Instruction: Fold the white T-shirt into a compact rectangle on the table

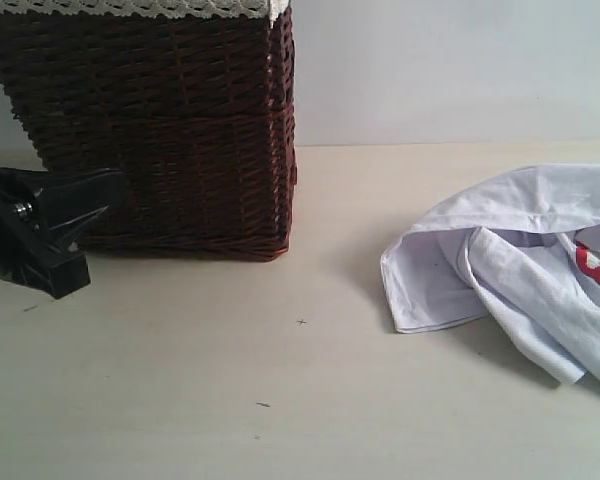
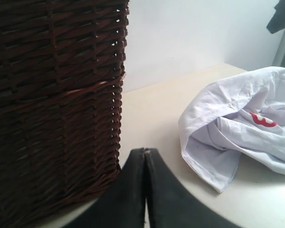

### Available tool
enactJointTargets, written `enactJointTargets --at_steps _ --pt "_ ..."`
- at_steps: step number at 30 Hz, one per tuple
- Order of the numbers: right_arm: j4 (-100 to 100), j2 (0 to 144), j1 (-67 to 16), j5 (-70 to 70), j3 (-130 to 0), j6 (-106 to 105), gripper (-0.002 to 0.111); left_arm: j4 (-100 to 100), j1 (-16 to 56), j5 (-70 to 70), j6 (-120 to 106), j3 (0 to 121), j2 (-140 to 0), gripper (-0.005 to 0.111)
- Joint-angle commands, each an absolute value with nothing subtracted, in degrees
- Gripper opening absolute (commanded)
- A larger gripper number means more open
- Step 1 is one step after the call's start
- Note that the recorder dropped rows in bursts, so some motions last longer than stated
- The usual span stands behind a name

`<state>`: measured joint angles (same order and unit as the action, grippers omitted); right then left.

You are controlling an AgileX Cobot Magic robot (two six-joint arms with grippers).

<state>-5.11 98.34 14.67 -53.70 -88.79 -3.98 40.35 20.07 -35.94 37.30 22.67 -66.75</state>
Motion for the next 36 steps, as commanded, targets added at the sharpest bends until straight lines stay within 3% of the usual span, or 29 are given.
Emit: enactJointTargets --at_steps 1,7,10,13,16,22,29,36 --pt "15.61 99.02 14.58 -64.52 -88.2 -21.77 0.001 49.84 19.96 -41.19 43.99 22.53 -66.79 0.0" --pt "7.96 99.81 10.78 -60.06 -78.4 -28.75 0.004 51.98 19.96 -44.95 45.88 22.53 -66.79 0.0" --pt "1.23 99.81 8.04 -52.96 -73.28 -35.23 0.023 52.08 19.96 -44.93 45.88 22.53 -66.79 0.0" --pt "-11.02 99.84 6.35 -42.14 -69.93 -28.41 0.044 52.08 19.96 -44.93 45.88 22.53 -66.79 0.0" --pt "-23.06 100.93 6.02 -36.66 -66.81 -24.74 0.051 52.07 19.96 -44.93 45.38 22.53 -66.79 0.0" --pt "-44.85 104.89 6.02 -31.39 -63.24 -12.97 0.057 51.49 19.96 -44.8 45.03 22.65 -66.79 0.0" --pt "-53.56 109.28 6.02 -27.27 -63.24 -8.04 0.058 50.2 19.96 -44.8 43.48 22.65 -66.79 0.0" --pt "-72.01 114.61 6.02 -27.02 -63.24 8.74 0.046 50.09 19.96 -44.8 43.25 22.65 -66.79 0.0"
